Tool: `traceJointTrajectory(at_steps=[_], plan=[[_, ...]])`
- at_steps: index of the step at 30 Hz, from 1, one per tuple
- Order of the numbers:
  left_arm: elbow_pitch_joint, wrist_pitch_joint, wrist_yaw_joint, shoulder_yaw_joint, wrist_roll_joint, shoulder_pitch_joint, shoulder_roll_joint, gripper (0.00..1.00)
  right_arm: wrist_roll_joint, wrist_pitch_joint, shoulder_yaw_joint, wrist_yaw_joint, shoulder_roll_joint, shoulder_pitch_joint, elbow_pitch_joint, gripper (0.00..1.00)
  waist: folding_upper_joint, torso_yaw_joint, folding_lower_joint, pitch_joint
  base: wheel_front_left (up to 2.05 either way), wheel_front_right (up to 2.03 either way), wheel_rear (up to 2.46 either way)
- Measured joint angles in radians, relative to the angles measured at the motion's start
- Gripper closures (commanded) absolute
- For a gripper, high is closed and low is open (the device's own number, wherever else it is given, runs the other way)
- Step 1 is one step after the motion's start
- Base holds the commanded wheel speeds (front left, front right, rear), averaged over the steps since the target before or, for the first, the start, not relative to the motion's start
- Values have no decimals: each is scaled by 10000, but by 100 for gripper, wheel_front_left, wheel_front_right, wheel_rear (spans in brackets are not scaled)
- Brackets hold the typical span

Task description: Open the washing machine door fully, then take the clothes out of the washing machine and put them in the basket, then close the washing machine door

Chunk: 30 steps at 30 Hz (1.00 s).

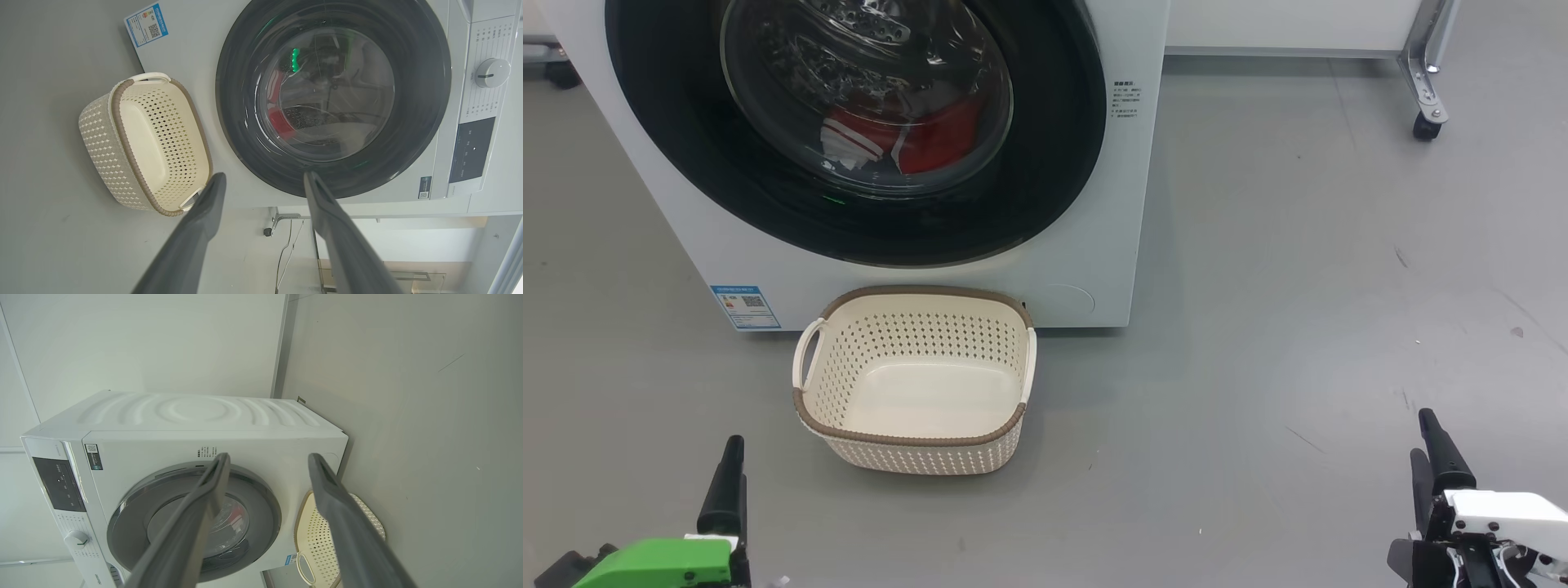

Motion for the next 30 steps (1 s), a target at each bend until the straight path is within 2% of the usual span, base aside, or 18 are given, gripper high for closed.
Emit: traceJointTrajectory(at_steps=[12,18,26,30], plan=[[-474,-324,0,42,384,-11,12,0,-792,-362,113,0,-54,-28,-430,0,0,38,0,-5,0,0,0],[-704,-560,0,184,909,-21,25,0,-1360,-483,73,0,-86,-98,-738,0,0,68,0,-12,0,0,0],[-1195,-798,-2,42,2228,-25,35,0,-2199,-740,71,2,-111,-202,-1175,0,0,107,0,-25,0,0,0],[-1411,-928,-2,-71,3281,-25,58,0,-2800,-840,176,2,-222,-202,-1327,0,0,129,0,-31,0,0,0]])
